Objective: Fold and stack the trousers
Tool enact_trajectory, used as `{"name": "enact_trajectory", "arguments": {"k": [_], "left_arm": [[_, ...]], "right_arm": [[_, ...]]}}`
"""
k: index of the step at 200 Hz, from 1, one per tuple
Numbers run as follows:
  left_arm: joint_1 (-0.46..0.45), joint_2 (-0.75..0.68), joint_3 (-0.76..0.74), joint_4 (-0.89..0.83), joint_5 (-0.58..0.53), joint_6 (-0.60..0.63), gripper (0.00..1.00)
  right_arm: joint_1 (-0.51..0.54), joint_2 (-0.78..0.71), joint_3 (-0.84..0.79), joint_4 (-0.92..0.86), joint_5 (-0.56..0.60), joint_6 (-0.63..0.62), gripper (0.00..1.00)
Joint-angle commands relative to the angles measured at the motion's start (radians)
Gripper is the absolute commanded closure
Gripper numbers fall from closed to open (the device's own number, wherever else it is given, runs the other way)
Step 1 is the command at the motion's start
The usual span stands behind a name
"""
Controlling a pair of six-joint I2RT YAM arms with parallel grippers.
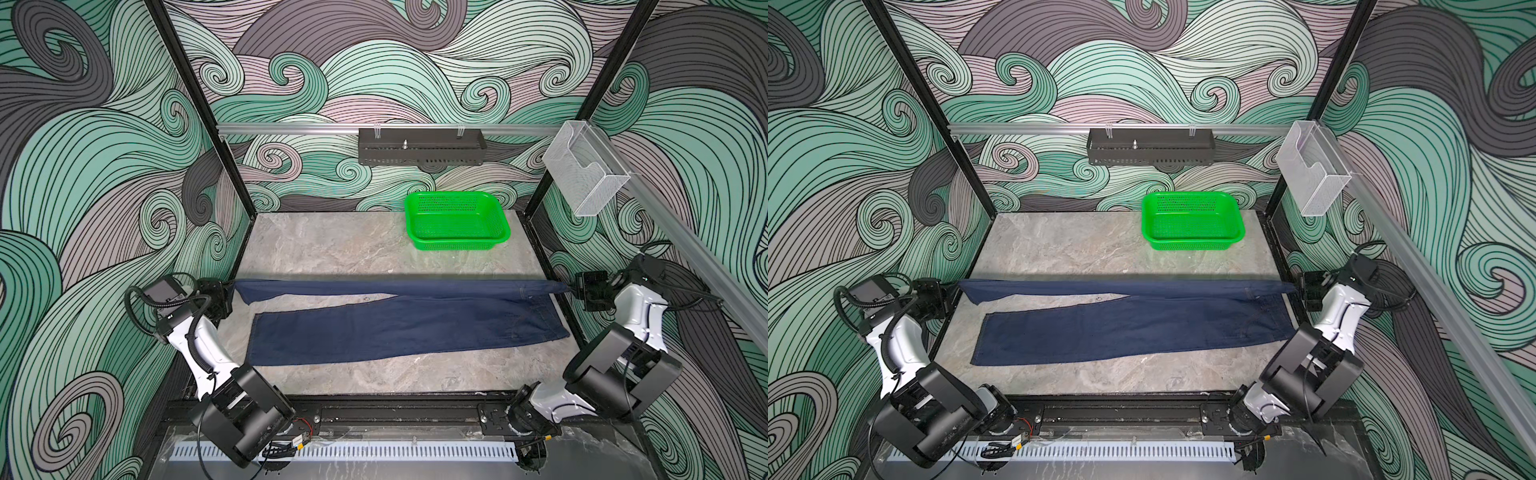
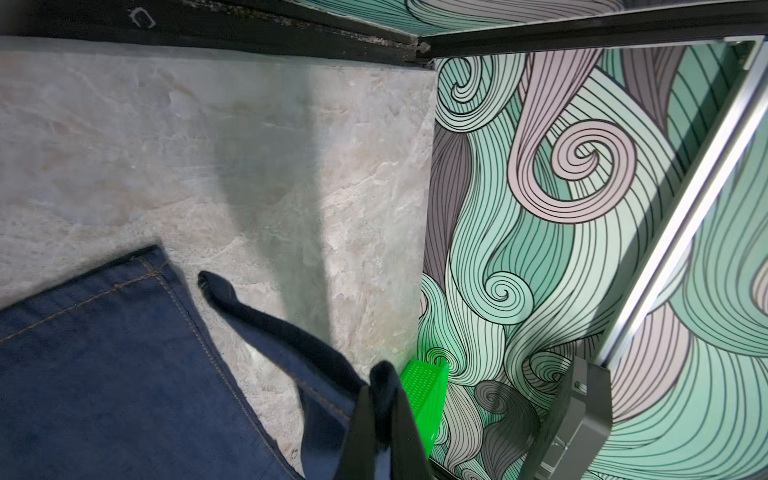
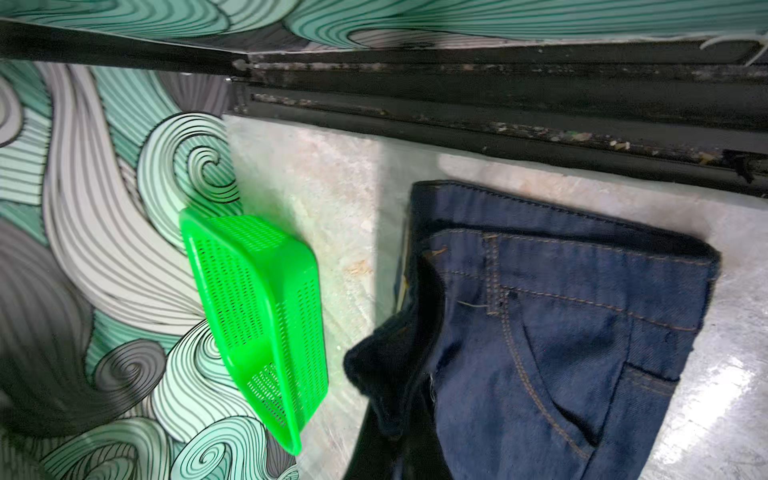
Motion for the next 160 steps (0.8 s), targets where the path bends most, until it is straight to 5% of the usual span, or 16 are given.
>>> {"name": "enact_trajectory", "arguments": {"k": [1, 84, 160], "left_arm": [[0.019, -0.018, -0.005, 0.032, -0.037, -0.017, 1.00], [0.073, -0.003, -0.170, 0.030, -0.088, 0.064, 1.00], [0.121, -0.014, -0.225, -0.010, -0.089, 0.123, 1.00]], "right_arm": [[-0.018, -0.027, 0.022, 0.030, 0.050, 0.004, 1.00], [-0.059, -0.061, -0.275, 0.103, 0.175, -0.058, 1.00], [-0.090, -0.003, -0.278, 0.105, 0.177, -0.075, 1.00]]}}
